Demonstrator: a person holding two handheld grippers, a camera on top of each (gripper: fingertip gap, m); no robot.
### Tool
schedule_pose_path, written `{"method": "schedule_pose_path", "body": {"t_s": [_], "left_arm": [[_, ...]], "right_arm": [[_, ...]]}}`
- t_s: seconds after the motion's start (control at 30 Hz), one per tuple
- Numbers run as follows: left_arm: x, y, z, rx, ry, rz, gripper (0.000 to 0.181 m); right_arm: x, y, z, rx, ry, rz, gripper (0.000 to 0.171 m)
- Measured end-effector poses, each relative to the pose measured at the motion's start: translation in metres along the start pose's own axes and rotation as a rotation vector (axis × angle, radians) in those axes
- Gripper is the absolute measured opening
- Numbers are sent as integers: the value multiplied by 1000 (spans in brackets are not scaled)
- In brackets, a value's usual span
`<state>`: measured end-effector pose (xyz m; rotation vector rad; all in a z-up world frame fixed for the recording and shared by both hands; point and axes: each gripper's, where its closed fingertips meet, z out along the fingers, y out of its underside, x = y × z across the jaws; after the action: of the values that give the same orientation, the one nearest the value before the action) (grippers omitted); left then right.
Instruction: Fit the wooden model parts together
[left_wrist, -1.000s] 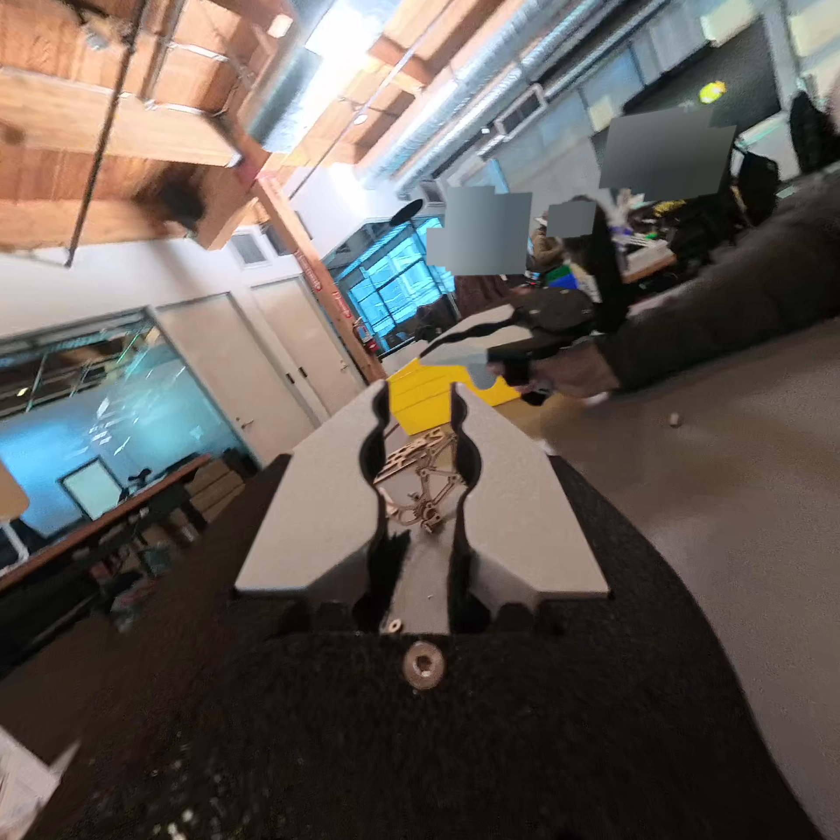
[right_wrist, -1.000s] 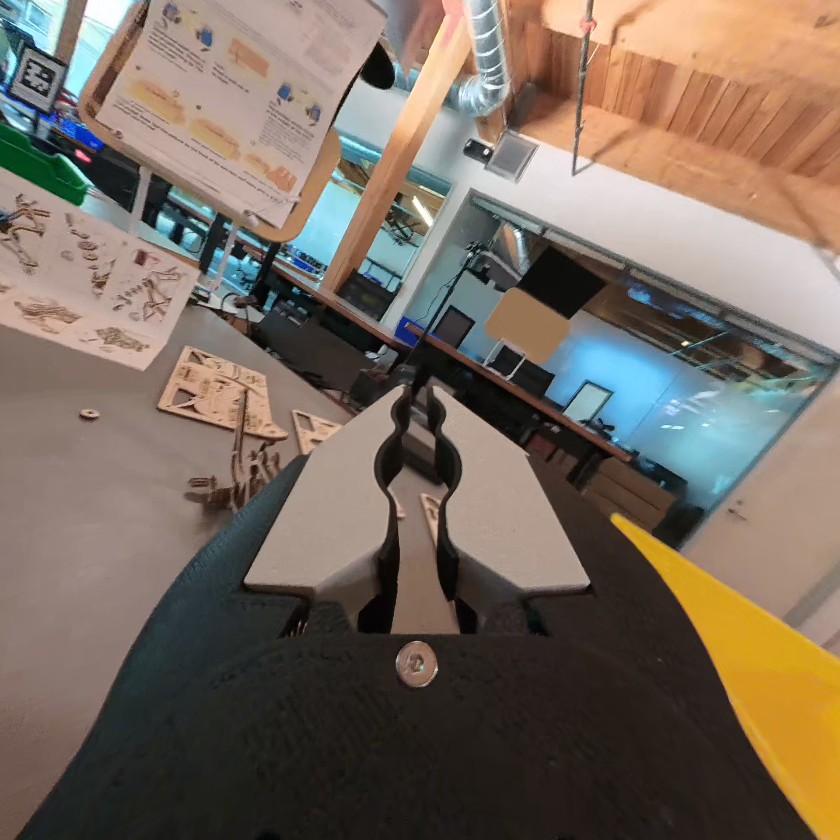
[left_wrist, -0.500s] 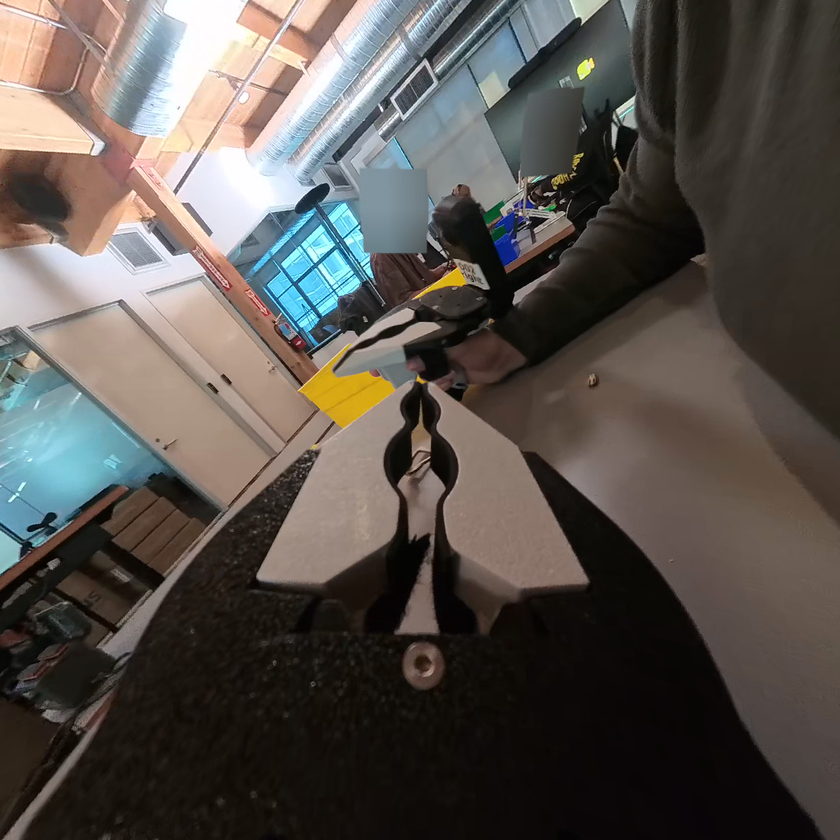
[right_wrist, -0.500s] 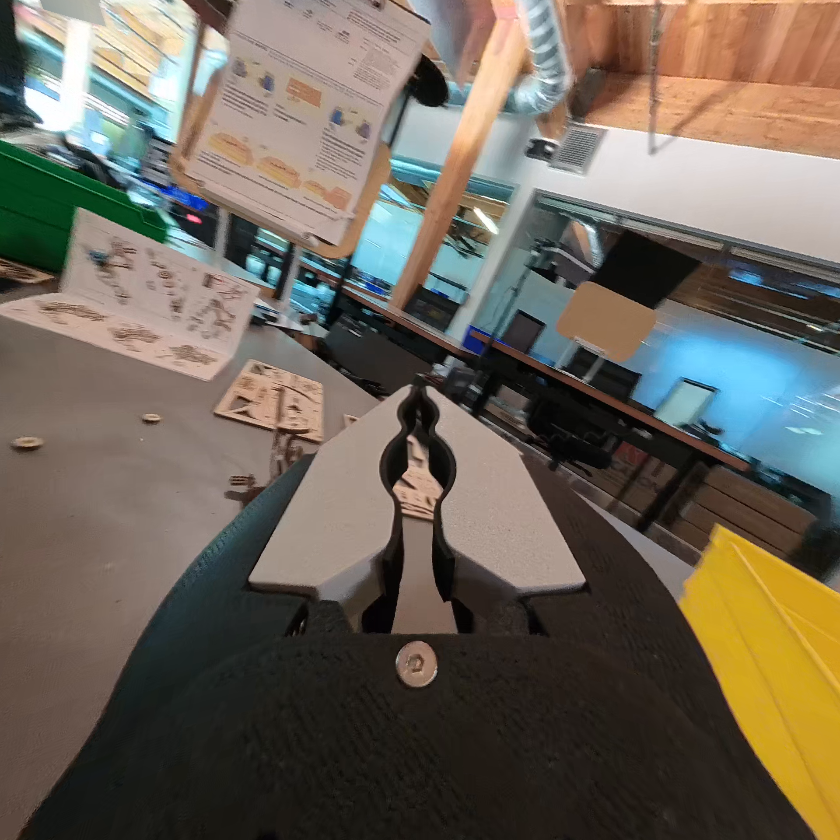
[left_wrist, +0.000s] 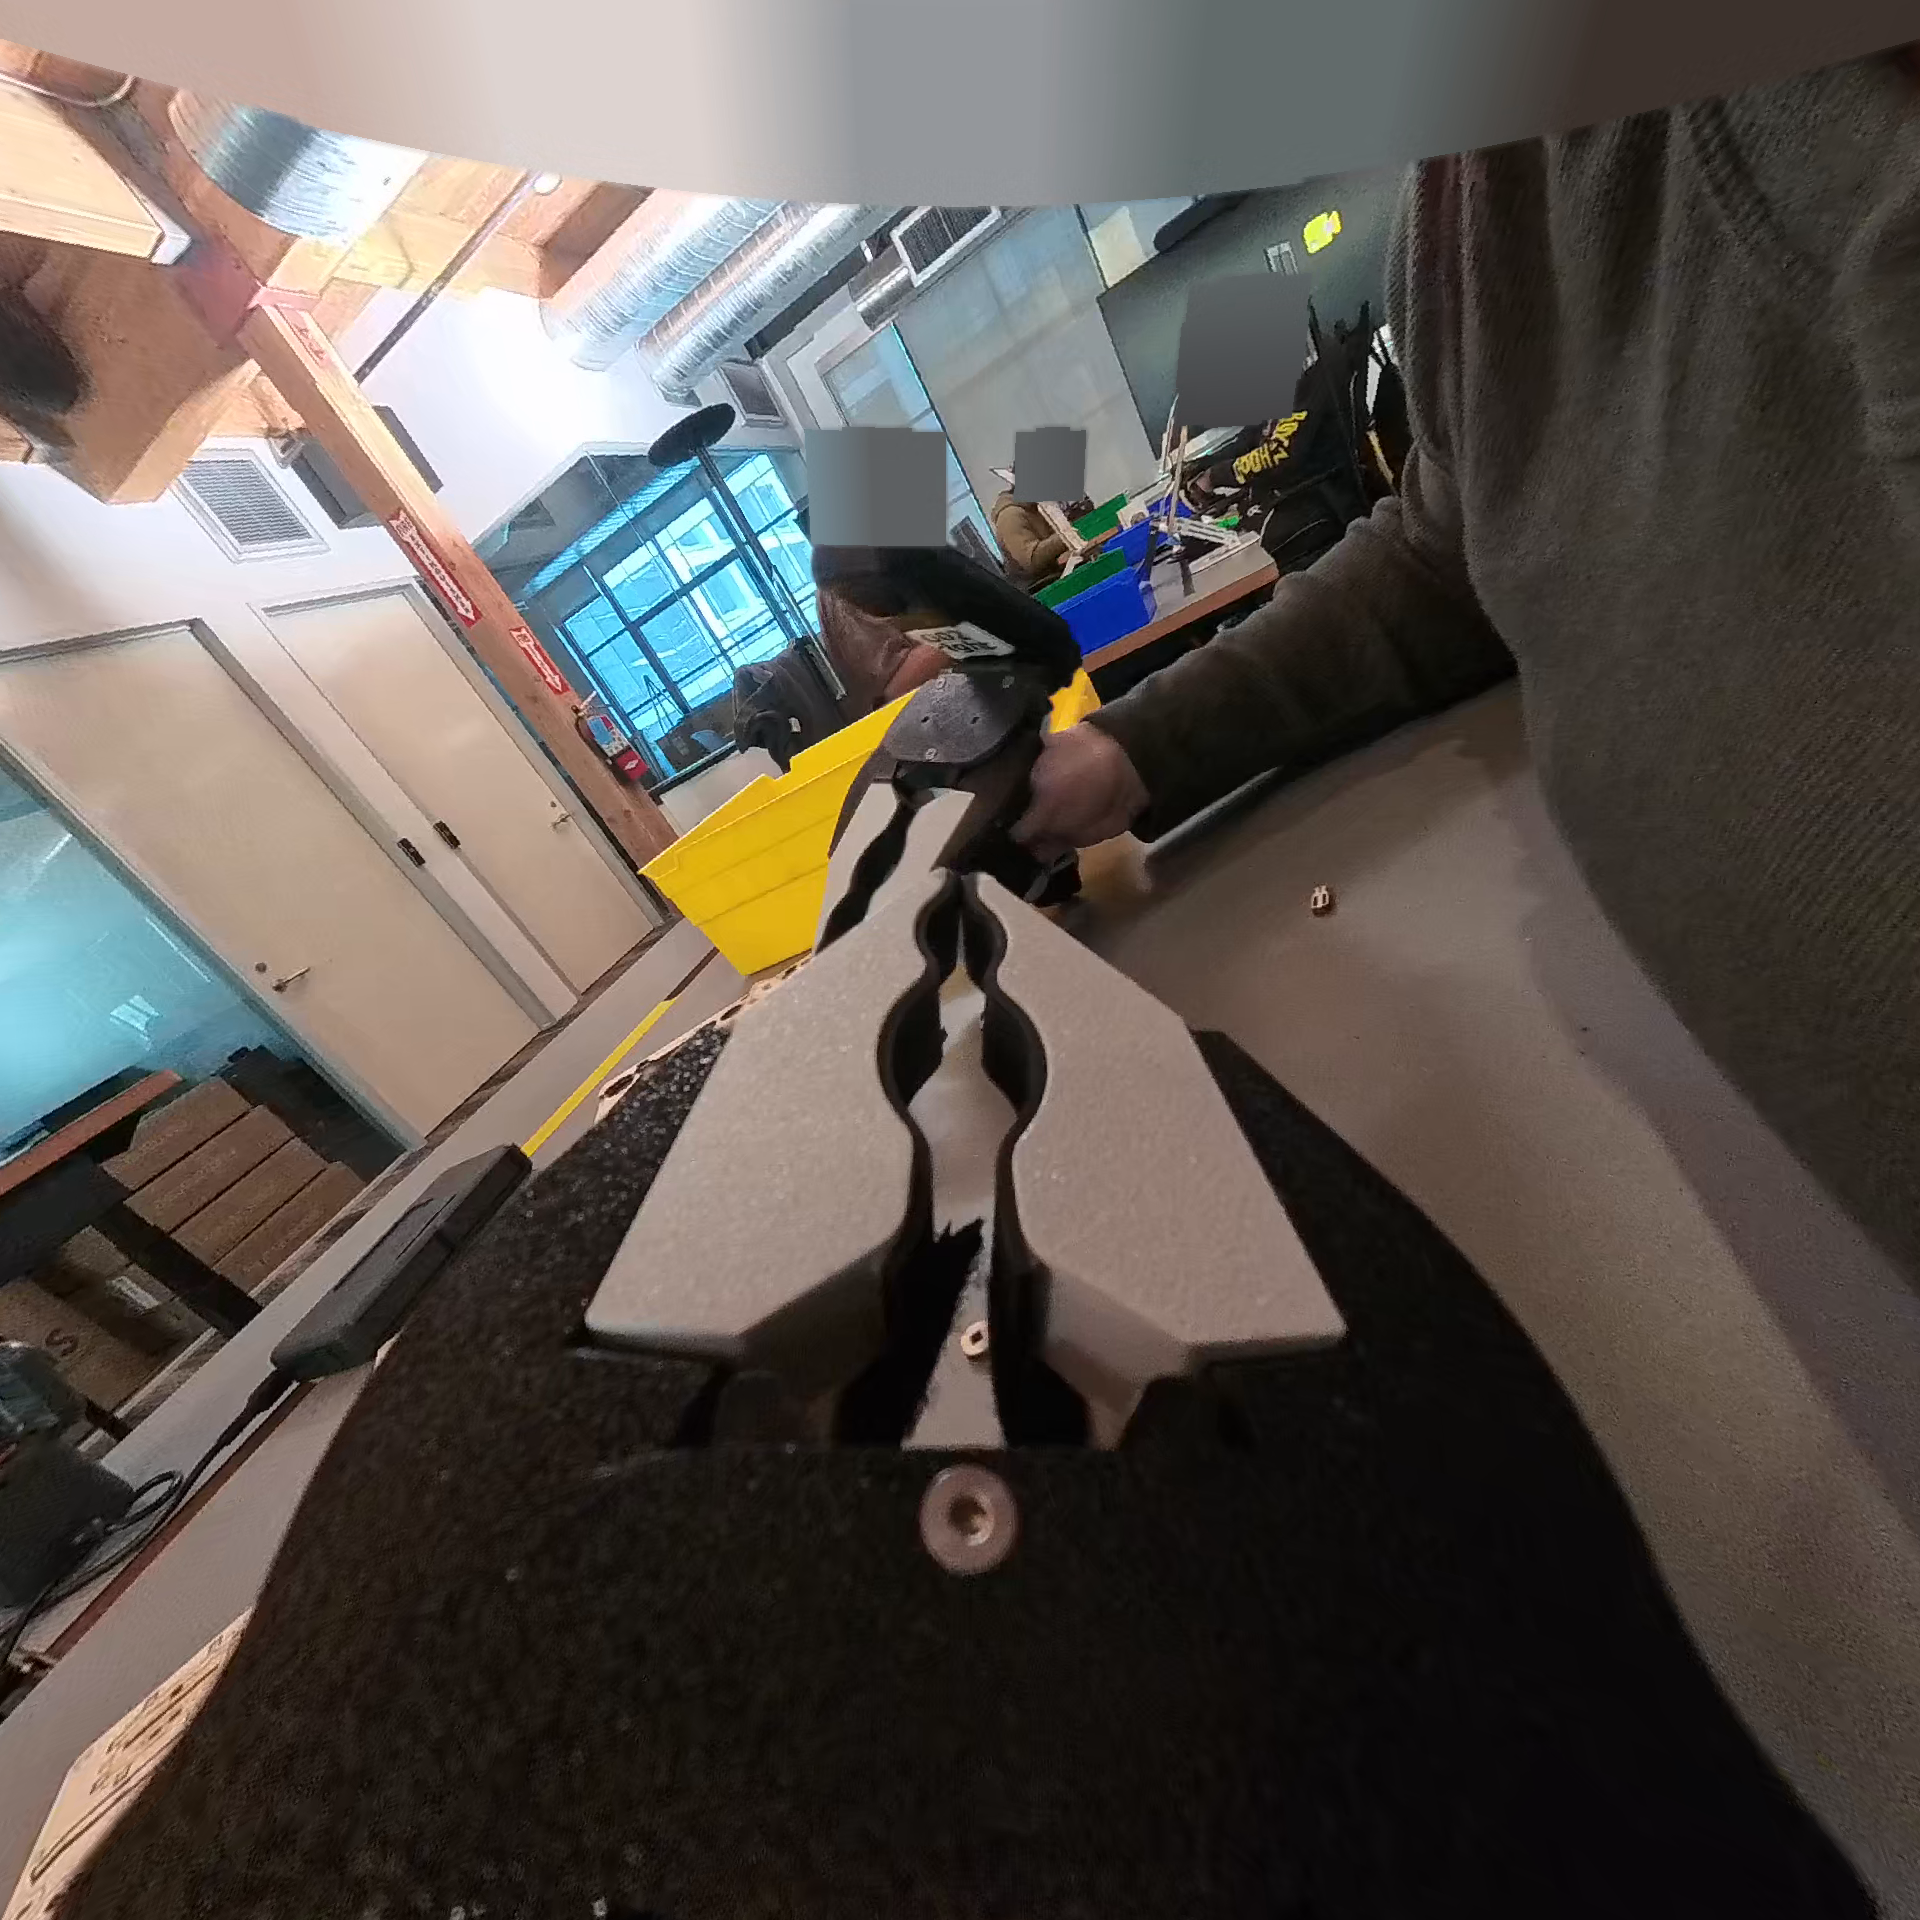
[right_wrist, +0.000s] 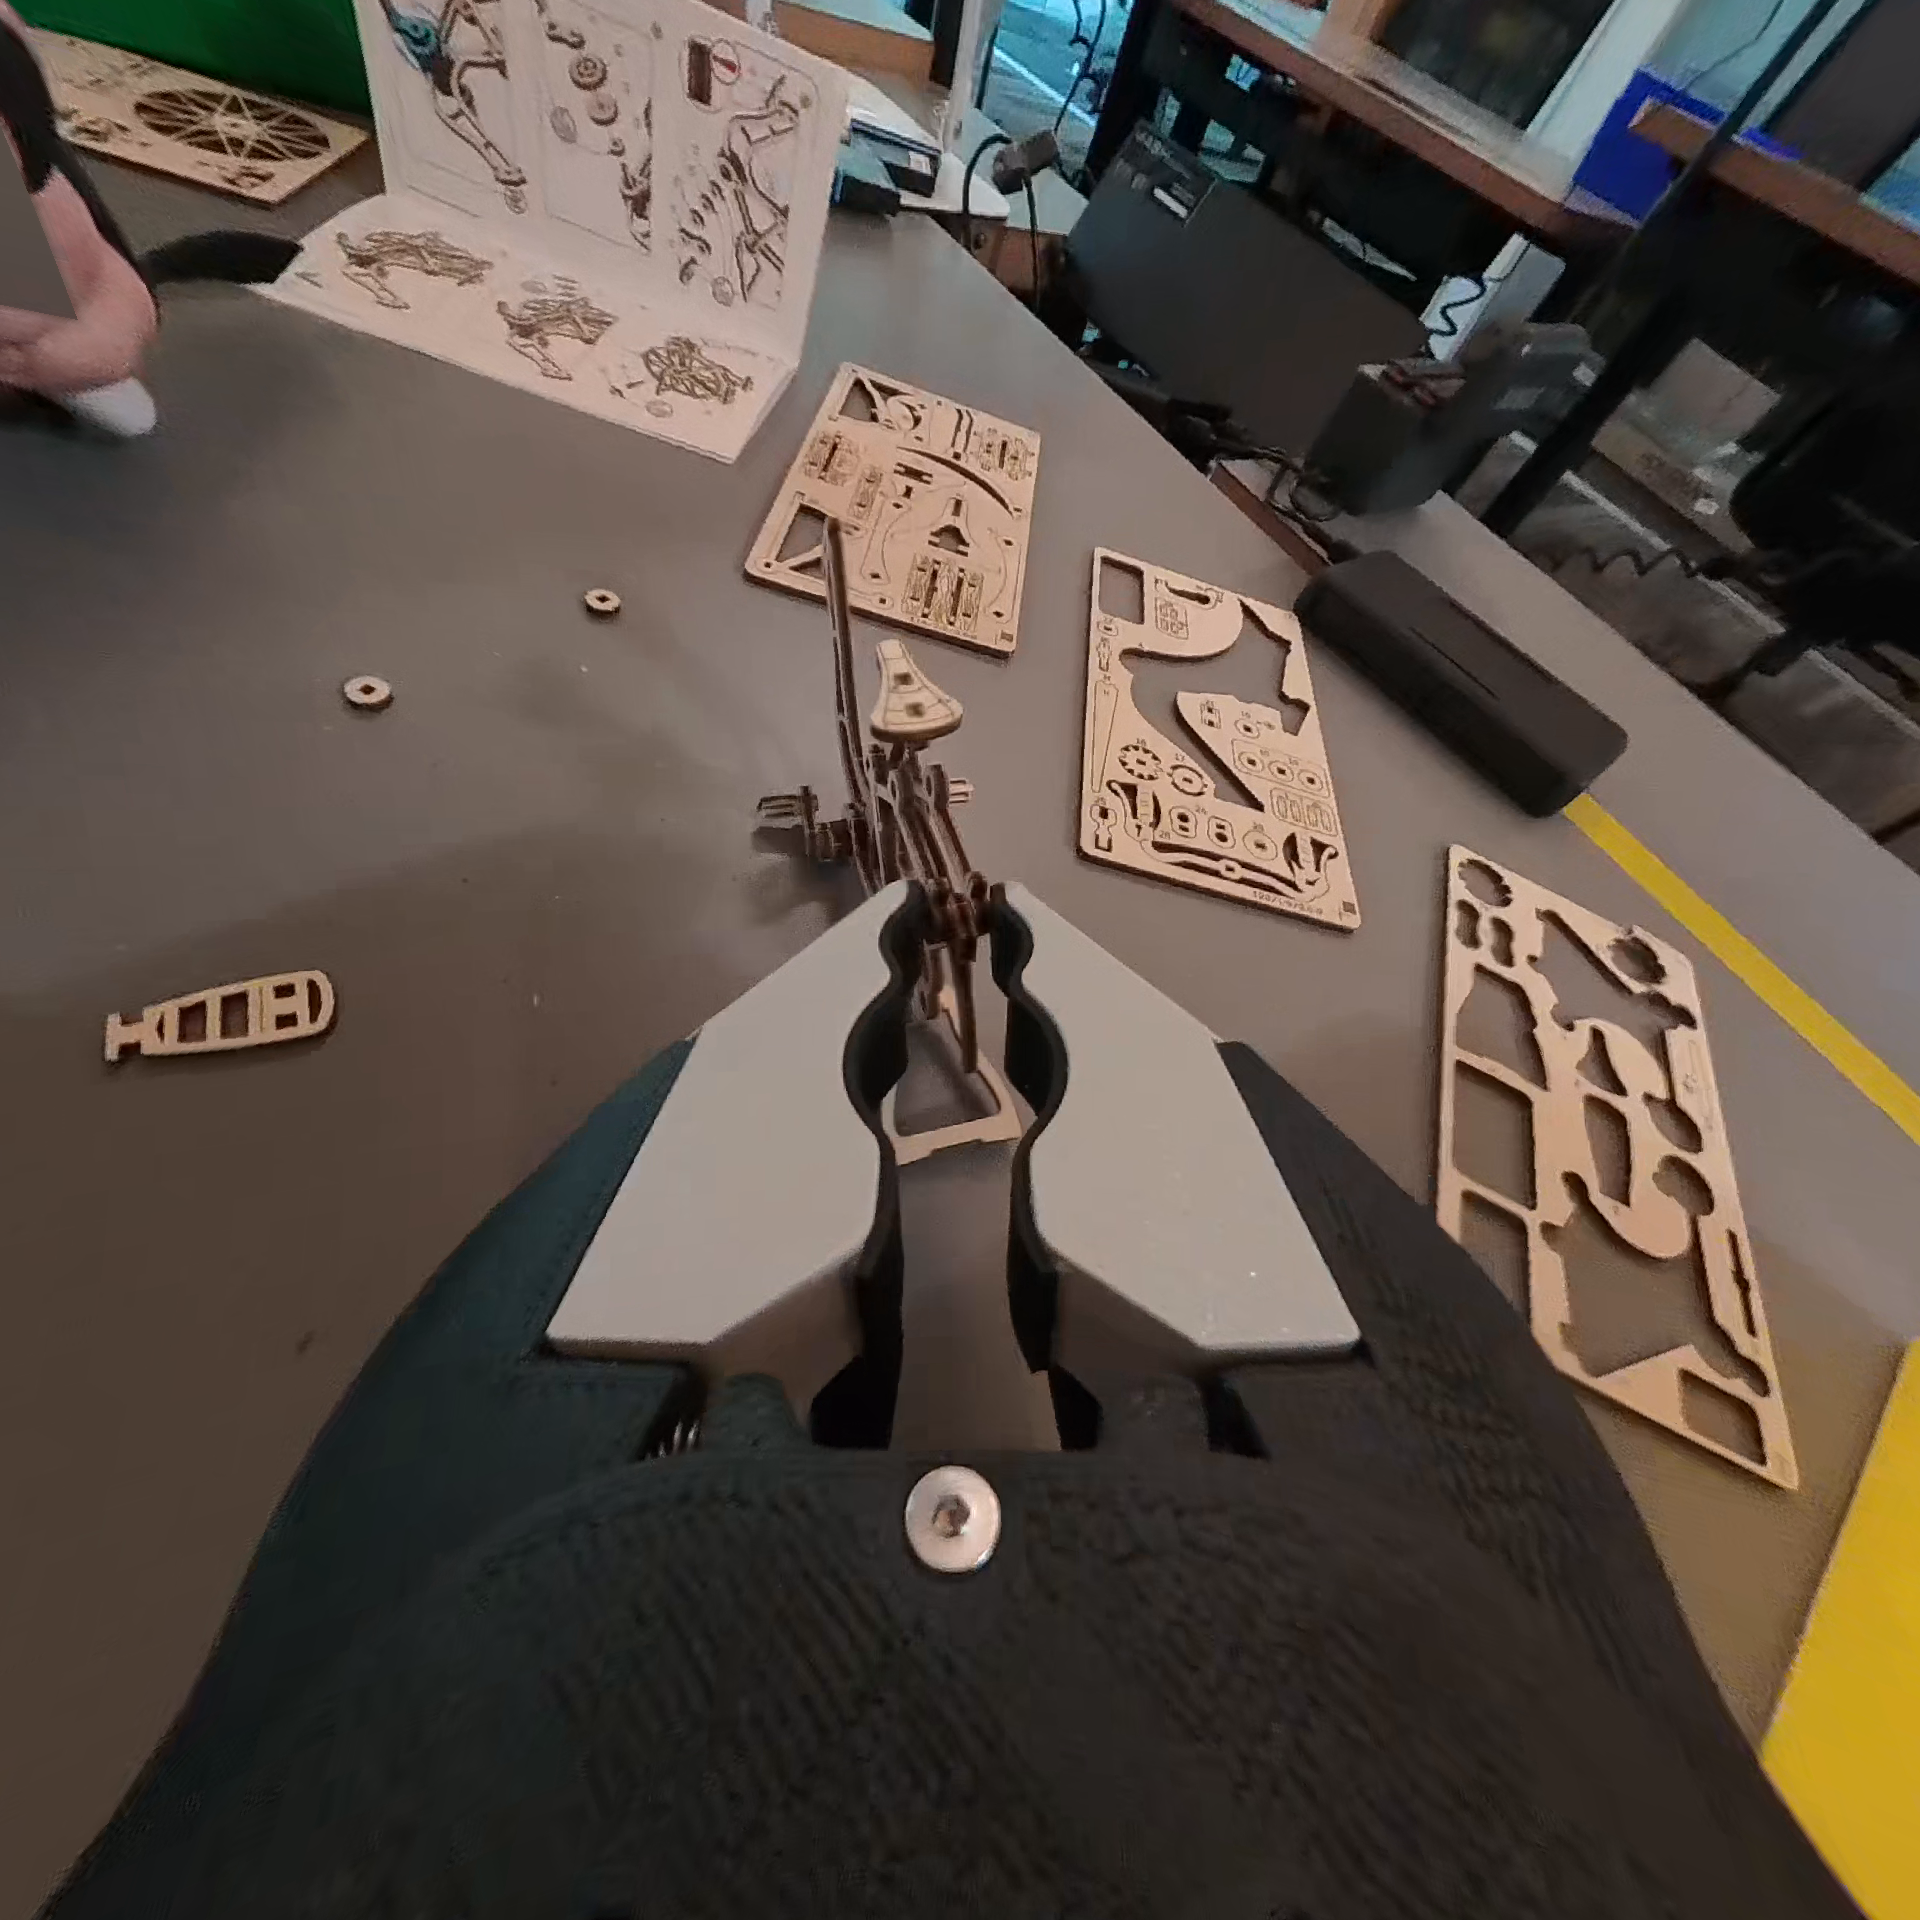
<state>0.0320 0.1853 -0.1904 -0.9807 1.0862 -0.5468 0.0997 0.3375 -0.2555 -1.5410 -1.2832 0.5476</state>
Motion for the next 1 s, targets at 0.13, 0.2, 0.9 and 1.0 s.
{"method": "schedule_pose_path", "body": {"t_s": [0.13,0.2,0.9,1.0], "left_arm": [[1,1,1,-4,5,5,0],[1,0,1,-4,5,2,0],[2,2,1,-12,17,-12,0],[1,3,1,-13,15,-14,0]], "right_arm": [[1,0,2,-9,-30,117,10],[-1,-1,2,-9,-57,169,10],[2,-28,-22,180,-10,15,43],[31,-53,-54,445,205,-53,32]]}}
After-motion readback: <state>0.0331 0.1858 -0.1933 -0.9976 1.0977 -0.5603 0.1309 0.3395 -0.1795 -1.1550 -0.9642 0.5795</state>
